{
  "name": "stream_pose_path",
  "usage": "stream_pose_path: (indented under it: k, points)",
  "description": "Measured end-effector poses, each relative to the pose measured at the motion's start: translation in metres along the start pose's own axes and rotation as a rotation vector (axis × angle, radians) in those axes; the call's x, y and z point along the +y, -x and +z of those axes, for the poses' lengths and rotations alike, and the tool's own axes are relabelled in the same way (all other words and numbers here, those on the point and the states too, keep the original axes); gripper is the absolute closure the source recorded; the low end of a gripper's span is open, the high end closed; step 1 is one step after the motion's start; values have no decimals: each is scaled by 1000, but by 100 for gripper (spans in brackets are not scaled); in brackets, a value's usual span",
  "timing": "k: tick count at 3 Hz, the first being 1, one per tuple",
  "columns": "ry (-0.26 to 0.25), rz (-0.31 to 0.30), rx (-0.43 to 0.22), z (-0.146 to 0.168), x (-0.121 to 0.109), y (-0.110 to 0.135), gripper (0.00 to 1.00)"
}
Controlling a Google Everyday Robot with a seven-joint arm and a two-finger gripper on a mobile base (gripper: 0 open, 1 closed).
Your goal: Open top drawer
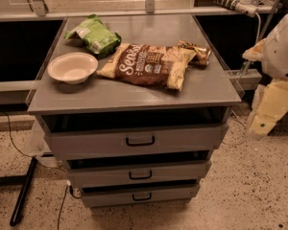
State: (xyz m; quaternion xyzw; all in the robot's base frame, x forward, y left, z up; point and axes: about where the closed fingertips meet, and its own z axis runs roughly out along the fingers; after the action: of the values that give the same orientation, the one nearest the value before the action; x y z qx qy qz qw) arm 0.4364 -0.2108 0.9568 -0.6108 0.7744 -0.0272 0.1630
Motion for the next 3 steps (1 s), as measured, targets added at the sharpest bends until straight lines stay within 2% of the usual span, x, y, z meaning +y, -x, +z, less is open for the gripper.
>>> stream_pose_path:
  k: [1,2,3]
  points:
    - [28,-41,-60,35,16,-4,0]
    - [37,-89,-163,74,32,-13,0]
    - [18,-131,-286,117,40,-19,0]
